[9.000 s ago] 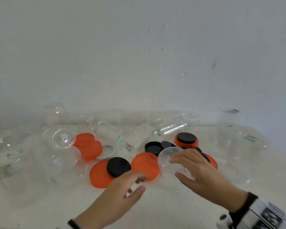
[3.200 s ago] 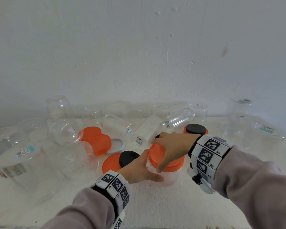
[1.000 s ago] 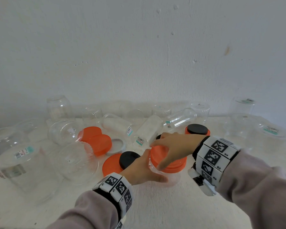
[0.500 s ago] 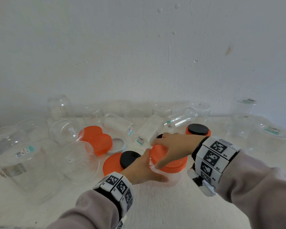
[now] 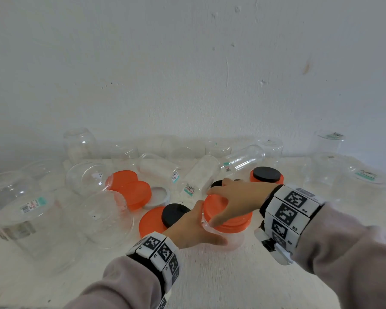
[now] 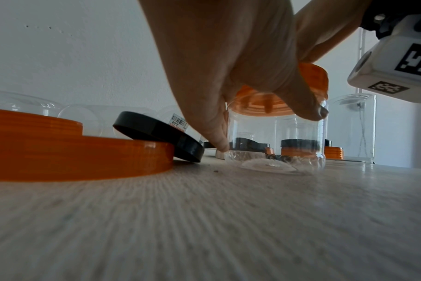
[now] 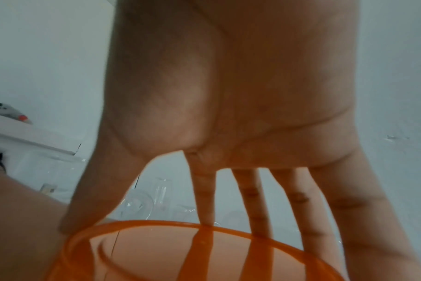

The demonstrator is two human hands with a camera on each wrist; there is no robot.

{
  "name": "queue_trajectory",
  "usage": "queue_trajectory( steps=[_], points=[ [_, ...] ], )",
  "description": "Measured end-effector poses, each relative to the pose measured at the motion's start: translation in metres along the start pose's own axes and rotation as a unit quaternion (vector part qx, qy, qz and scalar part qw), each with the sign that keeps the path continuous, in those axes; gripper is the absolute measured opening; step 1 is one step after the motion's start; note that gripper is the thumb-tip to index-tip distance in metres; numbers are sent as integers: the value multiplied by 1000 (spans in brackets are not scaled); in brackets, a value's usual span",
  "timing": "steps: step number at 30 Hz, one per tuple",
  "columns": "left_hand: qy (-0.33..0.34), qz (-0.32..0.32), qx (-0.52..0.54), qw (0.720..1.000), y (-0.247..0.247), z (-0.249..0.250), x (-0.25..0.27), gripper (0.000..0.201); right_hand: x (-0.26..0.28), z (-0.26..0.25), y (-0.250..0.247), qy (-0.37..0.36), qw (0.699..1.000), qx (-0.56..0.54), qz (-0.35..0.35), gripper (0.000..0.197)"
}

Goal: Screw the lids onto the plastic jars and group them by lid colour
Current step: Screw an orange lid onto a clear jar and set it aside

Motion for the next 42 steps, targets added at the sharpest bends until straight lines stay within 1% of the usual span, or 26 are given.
queue_trajectory(
  steps=[3, 6, 8, 10, 13, 17, 21, 25, 28, 31, 34, 36, 39, 42],
  points=[
    [0, 1, 7, 1000, 0, -1, 0, 109, 1, 1, -1, 11, 1000, 4, 2, 99],
    [1, 7, -2, 1000, -1, -1, 0, 111, 3, 1, -3, -2, 999, 11, -35, 106],
    [1, 8, -11, 1000, 0, 0, 0, 115, 4, -1, -4, -16, 999, 6, -49, 104],
    [0, 9, -15, 1000, 0, 1, 0, 118, 3, -2, -4, -21, 999, 8, -47, 99],
    [-3, 6, -7, 1000, 0, 0, 0, 112, 1, -1, -2, -8, 999, 12, -30, 95],
    [1, 2, 10, 1000, 0, 0, 1, 107, 0, 2, -2, 14, 1000, 7, -15, 100],
    [0, 7, 1, 1000, 0, 0, 1, 110, 4, 1, -4, 2, 999, 9, -42, 106],
    [-1, 8, -5, 1000, 0, 1, 0, 117, 5, -2, -4, -17, 999, 5, -46, 98],
    [0, 4, 5, 1000, 0, 0, 1, 111, 3, -1, -2, -2, 1000, 12, -25, 95],
    [2, 3, 8, 1000, 0, 0, 2, 107, 3, 1, -1, 10, 1000, 16, -9, 99],
    [0, 6, 2, 1000, -1, 2, 3, 105, 5, 2, -3, 9, 999, 14, -37, 108],
    [0, 5, -2, 1000, 0, 3, 4, 108, 6, 1, -3, -3, 998, 16, -52, 110],
    [-2, 0, -1, 1000, 0, 4, 4, 110, 5, 1, -3, -19, 999, 6, -46, 103],
    [-4, 1, 4, 1000, 0, 3, 4, 108, 2, 2, 0, -14, 1000, 8, -23, 99]
  ],
)
Point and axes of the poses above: each hand's wrist, its own x-axis away from the middle knuckle, its own y-axis out of the palm, z = x × y, the point moved 3 cm from there along -x, towards the middle knuckle, and after that the axes turned 12 degrees about -y, right-handed, at the moved point
